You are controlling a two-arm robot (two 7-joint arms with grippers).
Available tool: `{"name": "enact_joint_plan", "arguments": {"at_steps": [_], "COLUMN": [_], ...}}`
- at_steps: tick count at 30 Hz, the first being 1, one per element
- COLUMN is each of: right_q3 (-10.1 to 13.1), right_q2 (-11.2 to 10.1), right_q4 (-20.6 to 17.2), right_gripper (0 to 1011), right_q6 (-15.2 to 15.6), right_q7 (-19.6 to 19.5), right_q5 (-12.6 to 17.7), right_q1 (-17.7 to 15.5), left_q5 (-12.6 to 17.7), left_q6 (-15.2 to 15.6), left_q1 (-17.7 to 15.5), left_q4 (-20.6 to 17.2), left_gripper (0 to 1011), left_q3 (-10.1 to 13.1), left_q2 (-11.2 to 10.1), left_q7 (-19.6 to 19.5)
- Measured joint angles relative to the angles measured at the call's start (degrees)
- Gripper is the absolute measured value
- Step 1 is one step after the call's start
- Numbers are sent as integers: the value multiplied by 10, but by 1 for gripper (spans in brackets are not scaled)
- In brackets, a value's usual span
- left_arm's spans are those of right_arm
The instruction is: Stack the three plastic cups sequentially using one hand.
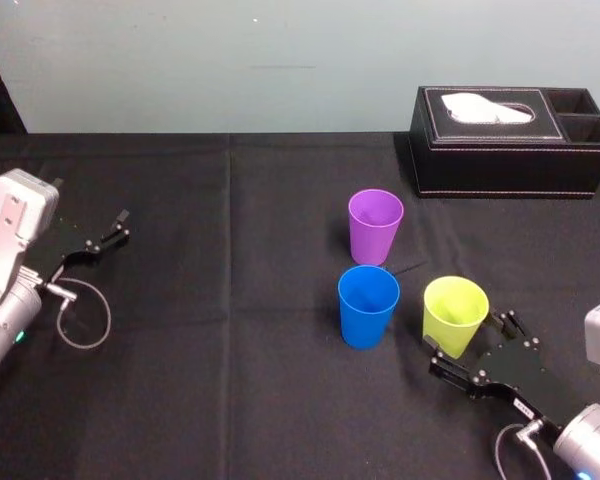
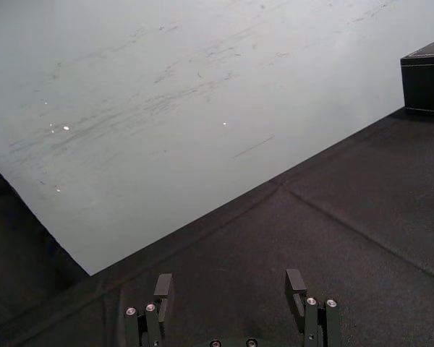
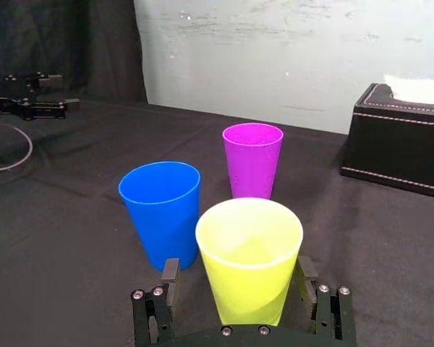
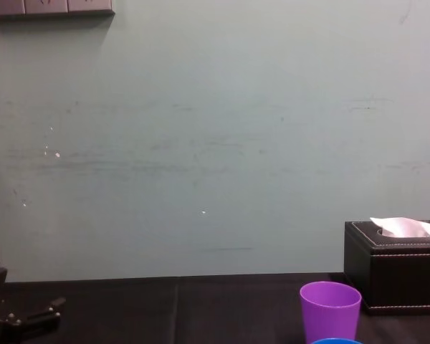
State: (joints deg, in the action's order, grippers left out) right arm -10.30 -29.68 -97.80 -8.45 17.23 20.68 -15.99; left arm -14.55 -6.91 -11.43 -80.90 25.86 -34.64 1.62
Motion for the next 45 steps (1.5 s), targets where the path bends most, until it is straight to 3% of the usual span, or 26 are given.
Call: {"name": "enact_joint_plan", "arguments": {"at_steps": [19,26,35,45], "right_q3": [8,7,7,7], "right_q2": [41,41,39,39], "right_q4": [23,23,22,21], "right_gripper": [1002,1002,792,735], "right_q6": [4,5,4,3], "right_q7": [-5,-5,-5,-5], "right_q5": [-41,-41,-40,-40], "right_q1": [25,24,23,23], "left_q5": [0,0,0,0], "left_q6": [0,0,0,0], "left_q1": [0,0,0,0], "left_q4": [0,0,0,0], "left_gripper": [1011,1011,1011,1011], "left_q3": [0,0,0,0], "left_q2": [0,0,0,0], "left_q7": [0,0,0,0]}}
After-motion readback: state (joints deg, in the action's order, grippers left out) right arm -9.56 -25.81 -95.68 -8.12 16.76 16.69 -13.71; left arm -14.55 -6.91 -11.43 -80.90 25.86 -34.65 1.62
